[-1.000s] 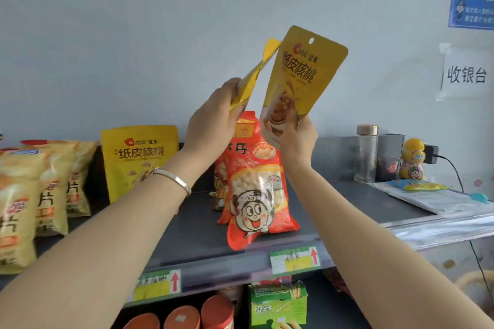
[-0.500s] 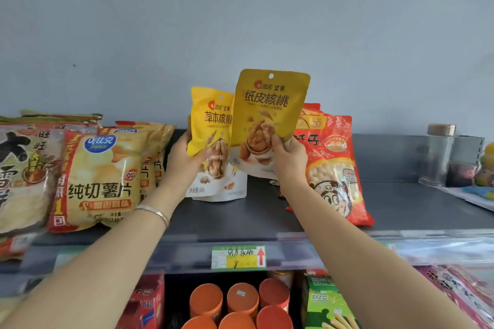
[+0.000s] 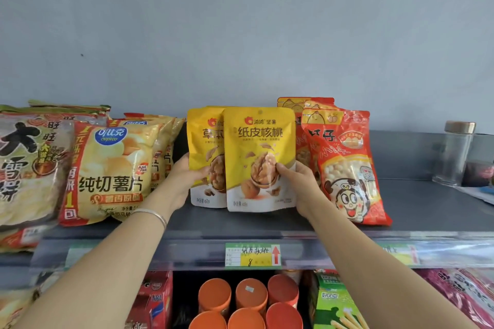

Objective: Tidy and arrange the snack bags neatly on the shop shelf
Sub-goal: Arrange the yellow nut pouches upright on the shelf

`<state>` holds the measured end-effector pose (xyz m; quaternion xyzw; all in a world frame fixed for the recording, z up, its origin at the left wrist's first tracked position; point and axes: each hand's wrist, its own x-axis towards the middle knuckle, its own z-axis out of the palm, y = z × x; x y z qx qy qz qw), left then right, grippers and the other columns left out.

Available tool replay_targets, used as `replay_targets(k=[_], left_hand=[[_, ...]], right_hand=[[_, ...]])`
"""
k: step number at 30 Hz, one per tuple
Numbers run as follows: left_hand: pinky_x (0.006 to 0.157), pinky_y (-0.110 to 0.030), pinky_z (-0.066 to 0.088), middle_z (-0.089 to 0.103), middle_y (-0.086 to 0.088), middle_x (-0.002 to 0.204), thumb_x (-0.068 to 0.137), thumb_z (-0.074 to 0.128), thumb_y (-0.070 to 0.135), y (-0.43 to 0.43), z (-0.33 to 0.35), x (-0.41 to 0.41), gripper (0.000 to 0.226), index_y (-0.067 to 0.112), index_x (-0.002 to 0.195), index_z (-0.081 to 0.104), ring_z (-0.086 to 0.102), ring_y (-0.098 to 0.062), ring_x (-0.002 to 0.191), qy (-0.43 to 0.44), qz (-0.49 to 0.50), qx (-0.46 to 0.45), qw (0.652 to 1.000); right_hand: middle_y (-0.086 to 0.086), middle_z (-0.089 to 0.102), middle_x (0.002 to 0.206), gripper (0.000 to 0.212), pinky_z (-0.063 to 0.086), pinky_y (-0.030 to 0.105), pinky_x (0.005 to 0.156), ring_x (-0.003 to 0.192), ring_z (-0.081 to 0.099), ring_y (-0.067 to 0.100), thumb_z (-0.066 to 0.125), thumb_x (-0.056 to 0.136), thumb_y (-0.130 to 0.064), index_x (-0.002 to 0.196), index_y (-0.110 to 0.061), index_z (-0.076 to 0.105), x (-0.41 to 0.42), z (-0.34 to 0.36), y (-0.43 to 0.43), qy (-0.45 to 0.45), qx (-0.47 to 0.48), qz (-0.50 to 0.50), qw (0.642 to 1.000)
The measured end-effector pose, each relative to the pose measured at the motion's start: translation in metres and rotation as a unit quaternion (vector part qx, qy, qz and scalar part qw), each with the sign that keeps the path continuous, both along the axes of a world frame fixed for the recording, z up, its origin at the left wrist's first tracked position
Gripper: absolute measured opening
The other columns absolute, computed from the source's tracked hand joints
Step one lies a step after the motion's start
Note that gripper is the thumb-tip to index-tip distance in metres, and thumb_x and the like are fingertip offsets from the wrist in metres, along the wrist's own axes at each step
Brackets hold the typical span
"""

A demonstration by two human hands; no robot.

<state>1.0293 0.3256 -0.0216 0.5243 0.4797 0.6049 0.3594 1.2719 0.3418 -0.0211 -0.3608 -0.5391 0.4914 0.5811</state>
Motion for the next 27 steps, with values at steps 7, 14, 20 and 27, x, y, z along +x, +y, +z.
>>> replay_targets(k=[7,14,20,27], left_hand=[[0.069,-0.030,0.044,0.061,-0.010,0.112,0.098,0.044,0.005,0.002,0.000,0.018,0.020,0.016,0.109,0.055,0.059,-0.017,0.088,-0.051,-0.004,-0.019,0.999],[0.095,-0.047,0.044,0.062,-0.009,0.111,0.098,0.047,0.019,0.002,-0.007,0.012,0.011,0.023,0.105,0.055,0.058,-0.026,0.104,-0.067,0.058,0.024,0.996],[0.091,-0.044,0.042,0.059,-0.010,0.106,0.097,0.037,0.042,-0.015,-0.006,0.008,0.022,0.028,0.091,0.053,0.055,-0.024,0.100,-0.070,0.151,0.155,0.974],[0.081,-0.010,0.040,0.055,0.010,0.099,0.083,0.032,0.073,-0.048,-0.012,0.017,0.042,0.037,0.096,0.050,0.051,0.008,0.088,0.085,0.046,0.214,0.972]], right_hand=[[0.015,0.070,0.095,0.010,0.052,0.038,0.073,0.081,0.065,0.028,0.055,0.094,-0.006,0.097,-0.009,0.064,0.008,-0.007,0.002,-0.005,-0.020,0.041,0.999],[0.021,0.067,0.109,0.019,0.050,0.049,0.088,0.093,0.065,0.033,0.053,0.094,-0.003,0.111,-0.002,0.061,-0.008,-0.007,-0.010,0.012,-0.006,0.077,0.997],[0.009,0.072,0.096,0.015,0.055,0.040,0.080,0.087,0.068,0.022,0.052,0.095,-0.004,0.097,-0.011,0.065,-0.032,-0.011,-0.024,-0.008,0.023,0.114,0.993],[0.011,0.071,0.095,0.013,0.052,0.048,0.084,0.091,0.065,0.027,0.056,0.094,-0.010,0.099,-0.012,0.068,-0.026,-0.011,-0.032,-0.029,-0.002,0.110,0.994]])
